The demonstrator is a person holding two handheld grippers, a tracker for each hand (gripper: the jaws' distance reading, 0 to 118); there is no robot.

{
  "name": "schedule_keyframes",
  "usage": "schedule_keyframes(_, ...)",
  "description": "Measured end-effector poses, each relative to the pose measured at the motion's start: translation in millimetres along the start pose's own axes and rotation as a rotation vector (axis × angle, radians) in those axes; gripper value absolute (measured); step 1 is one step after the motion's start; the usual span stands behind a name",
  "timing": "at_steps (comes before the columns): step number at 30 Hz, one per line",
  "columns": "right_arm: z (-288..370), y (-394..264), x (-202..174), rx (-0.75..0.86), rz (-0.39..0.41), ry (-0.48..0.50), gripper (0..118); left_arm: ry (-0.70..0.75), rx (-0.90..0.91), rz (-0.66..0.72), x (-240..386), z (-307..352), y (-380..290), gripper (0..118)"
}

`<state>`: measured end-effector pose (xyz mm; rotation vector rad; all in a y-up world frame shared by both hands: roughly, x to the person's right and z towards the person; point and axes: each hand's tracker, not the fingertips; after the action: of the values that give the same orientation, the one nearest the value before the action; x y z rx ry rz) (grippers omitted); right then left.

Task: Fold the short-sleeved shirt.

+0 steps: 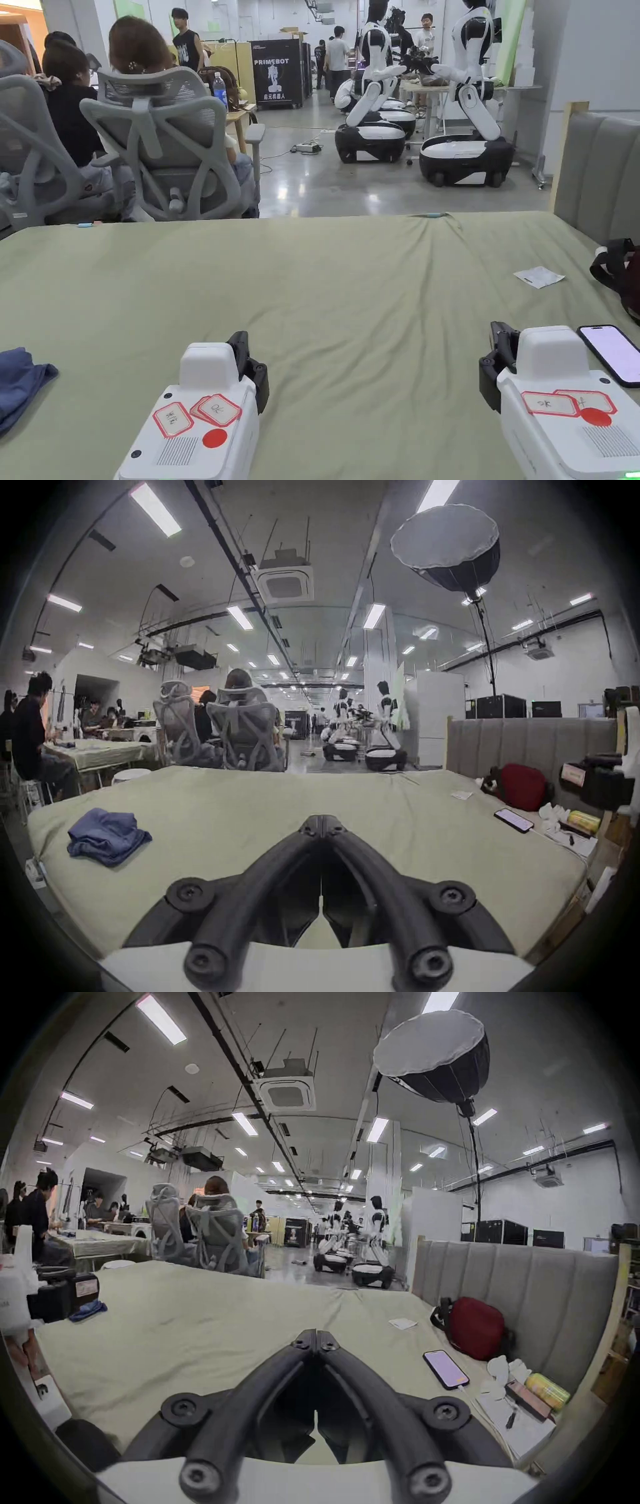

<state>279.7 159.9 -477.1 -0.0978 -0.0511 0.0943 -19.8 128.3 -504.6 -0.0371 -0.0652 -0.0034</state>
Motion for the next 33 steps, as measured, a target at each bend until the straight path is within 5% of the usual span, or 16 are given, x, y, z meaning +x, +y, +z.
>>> schedule_keyframes(3,0,1,6,-0.003,-0.001,-0.024,1,-0.007,0.016,0.022,0,0,-2,0)
schedule_keyframes(6,0,-2,8,-0.012,-0.012,-0.037,8,-0.017,-0.002,-0.013,4,-3,-4,12)
schedule_keyframes(8,-2,-4,9,-0.029,-0.024,-0.044,20,-0.013,-0.007,-0.029,9,-4,-5,34)
schedule_keyframes(9,-3,-5,10,-0.03,-0.031,-0.046,38,-0.012,-0.009,-0.031,11,-4,-5,60)
schedule_keyframes(11,-5,-7,10,-0.037,-0.036,-0.046,112,-0.031,-0.017,-0.036,12,-5,-4,118)
schedule_keyframes(18,-16,-11,15,-0.016,-0.064,-0.053,118,-0.032,0.021,-0.113,26,-7,1,118)
schedule_keyframes(33,-6,-10,17,-0.01,-0.048,-0.063,118,-0.015,0.001,-0.058,18,-11,7,118)
